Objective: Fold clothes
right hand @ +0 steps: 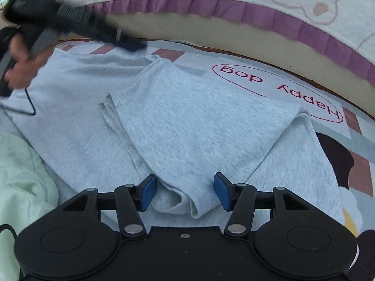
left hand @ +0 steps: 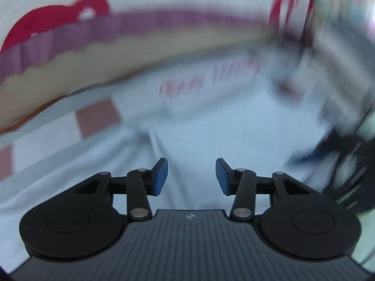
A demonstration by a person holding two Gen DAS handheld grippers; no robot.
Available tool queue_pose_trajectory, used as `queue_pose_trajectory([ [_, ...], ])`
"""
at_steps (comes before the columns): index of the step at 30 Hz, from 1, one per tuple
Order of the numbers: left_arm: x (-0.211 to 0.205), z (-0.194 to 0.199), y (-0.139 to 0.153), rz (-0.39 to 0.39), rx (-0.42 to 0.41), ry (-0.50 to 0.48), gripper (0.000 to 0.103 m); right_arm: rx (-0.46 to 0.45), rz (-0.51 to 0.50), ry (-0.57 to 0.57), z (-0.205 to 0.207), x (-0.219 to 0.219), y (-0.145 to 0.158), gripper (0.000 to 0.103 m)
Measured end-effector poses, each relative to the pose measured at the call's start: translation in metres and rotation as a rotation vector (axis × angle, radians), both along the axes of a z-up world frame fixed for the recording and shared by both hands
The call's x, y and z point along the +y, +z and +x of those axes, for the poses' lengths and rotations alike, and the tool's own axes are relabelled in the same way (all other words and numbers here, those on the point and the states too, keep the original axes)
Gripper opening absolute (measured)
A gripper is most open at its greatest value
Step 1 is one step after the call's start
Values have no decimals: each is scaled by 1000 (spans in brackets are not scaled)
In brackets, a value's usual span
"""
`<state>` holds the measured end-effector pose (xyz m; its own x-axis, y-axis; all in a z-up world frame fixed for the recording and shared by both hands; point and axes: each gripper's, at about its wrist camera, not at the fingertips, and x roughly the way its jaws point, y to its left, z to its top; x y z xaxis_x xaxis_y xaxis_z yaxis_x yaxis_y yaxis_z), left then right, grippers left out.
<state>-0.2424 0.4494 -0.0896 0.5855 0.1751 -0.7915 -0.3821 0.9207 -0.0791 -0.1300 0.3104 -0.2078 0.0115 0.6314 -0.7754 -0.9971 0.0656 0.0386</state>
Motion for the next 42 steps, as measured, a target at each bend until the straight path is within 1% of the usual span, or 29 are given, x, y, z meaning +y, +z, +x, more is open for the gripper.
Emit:
queue_pose_trajectory([
  [1, -10, 5, -8, 37, 65, 2, 43, 4, 4, -9, -1, -3, 0, 60],
  [2, -8, 1, -14, 20, 73, 18, 44, 6, 8, -17, -1, -5, 0, 60],
  [3, -1, -6, -19, -20, 80, 60, 45, 7, 13, -25, -2, -7, 0, 60],
  [5, 16, -25, -20, -87, 61, 134, 48, 9, 22, -39, -4, -11, -1, 61],
  [6, 24, -34, -20, -120, 53, 170, 57, 10, 26, -46, -4, -14, -2, 61],
  [7, 27, -43, -18, -124, 54, 196, 59, 15, 15, -50, -4, -15, -1, 61],
  [8, 27, -50, -20, -85, 84, 214, 55, 23, 3, -53, -3, -16, 0, 61],
  [11, 27, -73, -24, 31, 171, 269, 60, 35, -13, -60, 0, -22, -2, 62],
  [12, 33, -84, -23, -18, 147, 300, 60, 36, -11, -58, 0, -24, -3, 62],
  [15, 52, -124, -13, -60, 128, 432, 60, 30, -24, -50, -1, -27, -3, 62],
  [17, 65, -161, -6, 20, 171, 546, 59, 23, -63, -39, -2, -27, 0, 62],
  [19, 80, -205, 1, 55, 189, 672, 59, 11, -101, -36, -4, -22, 7, 62],
  [20, 88, -234, 6, 32, 157, 739, 59, 6, -105, -42, -6, -21, 13, 62],
  [21, 94, -263, 11, 8, 123, 805, 60, 31, -74, -43, -7, -21, 19, 62],
  [22, 95, -293, 14, -41, 70, 861, 60, 64, -34, -43, -8, -21, 25, 62],
  [24, 97, -352, 21, -141, -35, 970, 60, 90, -1, -9, -20, -9, 29, 62],
  [25, 93, -371, 19, -186, -61, 1009, 60, 101, 13, 9, -27, -2, 31, 62],
  [26, 88, -389, 17, -232, -86, 1048, 62, 112, 27, 28, -33, 4, 32, 62],
  [27, 84, -408, 16, -278, -111, 1086, 68, 123, 41, 47, -40, 11, 33, 62],
  [28, 79, -415, 10, -324, -130, 1106, 70, 136, 38, 76, -50, 19, 32, 62],
  [30, 72, -424, -4, -428, -173, 1099, 70, 157, 14, 131, -71, 38, 27, 62],
  [32, 70, -425, -20, -529, -208, 1100, 70, 164, -15, 184, -93, 57, 23, 62],
  [33, 70, -424, -25, -561, -236, 1100, 70, 162, -30, 215, -103, 67, 21, 62],
  [37, 79, -418, -33, -611, -267, 1094, 72, 102, -41, 283, -132, 84, 22, 62],
  [38, 80, -417, -35, -623, -278, 1102, 76, 100, -38, 289, -134, 84, 22, 62],
  [39, 80, -416, -36, -634, -290, 1110, 83, 101, -35, 293, -136, 84, 22, 62],
  [40, 82, -413, -36, -637, -304, 1112, 85, 107, -34, 291, -137, 83, 22, 63],
  [41, 84, -410, -35, -630, -291, 1112, 85, 114, -38, 283, -136, 82, 20, 63],
  [42, 83, -403, -32, -603, -260, 1105, 71, 121, -44, 274, -134, 82, 17, 63],
])
